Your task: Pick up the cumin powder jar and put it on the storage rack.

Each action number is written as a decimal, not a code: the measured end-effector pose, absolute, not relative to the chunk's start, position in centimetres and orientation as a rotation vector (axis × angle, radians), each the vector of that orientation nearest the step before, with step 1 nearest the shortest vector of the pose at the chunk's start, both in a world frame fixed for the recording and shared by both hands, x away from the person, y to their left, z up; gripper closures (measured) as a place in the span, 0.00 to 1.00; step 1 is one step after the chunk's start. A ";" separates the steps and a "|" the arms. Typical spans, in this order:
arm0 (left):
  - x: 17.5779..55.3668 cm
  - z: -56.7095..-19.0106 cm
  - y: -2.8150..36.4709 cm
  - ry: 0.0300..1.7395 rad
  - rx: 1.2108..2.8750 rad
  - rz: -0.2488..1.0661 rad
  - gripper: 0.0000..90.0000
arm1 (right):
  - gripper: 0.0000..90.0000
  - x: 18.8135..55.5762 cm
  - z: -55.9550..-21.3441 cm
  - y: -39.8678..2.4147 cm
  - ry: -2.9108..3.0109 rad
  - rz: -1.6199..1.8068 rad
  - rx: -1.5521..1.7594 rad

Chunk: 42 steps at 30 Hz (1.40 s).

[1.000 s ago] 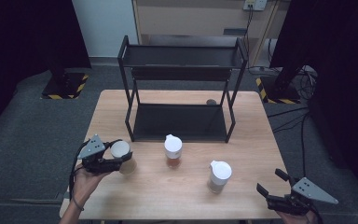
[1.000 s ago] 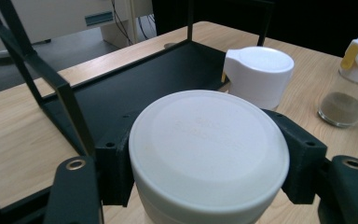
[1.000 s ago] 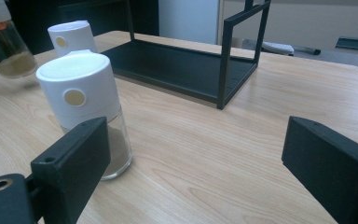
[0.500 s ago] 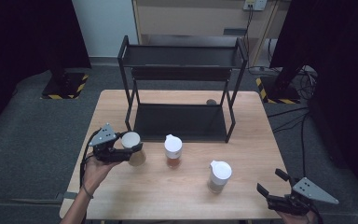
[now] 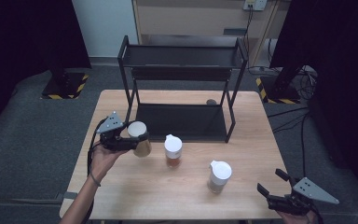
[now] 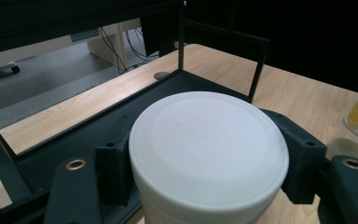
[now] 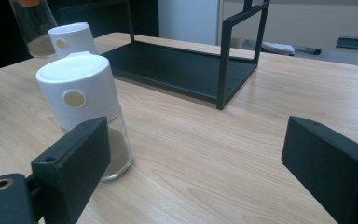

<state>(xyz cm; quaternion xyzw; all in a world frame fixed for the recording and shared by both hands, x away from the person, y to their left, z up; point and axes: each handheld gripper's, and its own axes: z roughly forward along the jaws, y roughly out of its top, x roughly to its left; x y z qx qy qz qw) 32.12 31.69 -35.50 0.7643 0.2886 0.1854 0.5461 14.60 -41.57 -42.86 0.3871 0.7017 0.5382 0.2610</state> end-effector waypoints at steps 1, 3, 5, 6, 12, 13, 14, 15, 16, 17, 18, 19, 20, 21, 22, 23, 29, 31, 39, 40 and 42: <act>32.3 -35.4 31.6 0.683 1.813 0.440 0.36 | 0.09 14.6 -42.9 -41.6 1.900 1.457 1.048; 32.7 -35.2 31.3 0.688 1.813 0.442 0.36 | 0.09 14.6 -42.9 -41.6 1.900 1.457 1.048; 33.1 -35.0 31.0 0.688 1.815 0.443 0.36 | 0.09 14.6 -42.9 -41.6 1.899 1.459 1.050; 33.2 -34.9 30.8 0.688 1.815 0.449 0.36 | 0.09 14.6 -42.9 -41.6 1.899 1.459 1.049; 34.2 -34.6 30.1 0.694 1.801 0.449 0.36 | 0.09 14.6 -42.9 -41.7 1.898 1.461 1.053; 34.3 -34.5 30.0 0.696 1.801 0.454 0.36 | 0.09 14.6 -42.9 -41.7 1.899 1.460 1.055; 34.5 -34.5 29.8 0.699 1.799 0.455 0.36 | 0.09 14.7 -42.9 -41.7 1.900 1.460 1.055; 34.6 -34.5 29.8 0.703 1.793 0.453 0.36 | 0.09 14.6 -42.9 -41.7 1.899 1.461 1.055; 34.8 -34.5 29.7 0.704 1.788 0.450 0.36 | 0.09 14.6 -42.9 -41.7 1.898 1.462 1.056; 35.0 -34.5 29.6 0.706 1.786 0.449 0.36 | 0.09 14.6 -42.9 -41.7 1.898 1.461 1.056; 35.1 -34.4 29.5 0.710 1.786 0.453 0.36 | 0.09 14.6 -42.9 -41.7 1.899 1.461 1.056; 35.2 -34.4 29.3 0.714 1.788 0.461 0.36 | 0.09 14.6 -42.9 -41.7 1.898 1.460 1.056; 35.3 -34.3 29.2 0.719 1.788 0.466 0.36 | 0.09 14.6 -42.9 -41.7 1.897 1.462 1.057; 35.4 -34.3 29.0 0.726 1.784 0.470 0.36 | 0.09 14.6 -42.9 -41.7 1.897 1.462 1.057; 35.5 -34.3 29.0 0.732 1.782 0.469 0.36 | 0.09 14.6 -42.9 -41.7 1.897 1.463 1.057; 35.7 -34.3 28.9 0.734 1.783 0.470 0.36 | 0.09 14.6 -42.9 -41.7 1.897 1.462 1.057; 36.5 -34.1 28.3 0.755 1.781 0.480 0.36 | 0.09 14.6 -42.9 -41.8 1.894 1.465 1.057; 36.7 -34.1 28.0 0.765 1.778 0.489 0.36 | 0.09 14.6 -43.0 -41.8 1.894 1.466 1.057; 37.4 -34.4 26.8 0.809 1.767 0.530 0.36 | 0.09 14.6 -43.0 -41.8 1.890 1.469 1.061; 37.5 -34.4 26.7 0.816 1.766 0.535 0.36 | 0.09 14.6 -43.0 -41.8 1.890 1.469 1.061; 37.8 -34.5 26.3 0.829 1.767 0.551 0.36 | 0.09 14.6 -43.0 -41.8 1.891 1.470 1.061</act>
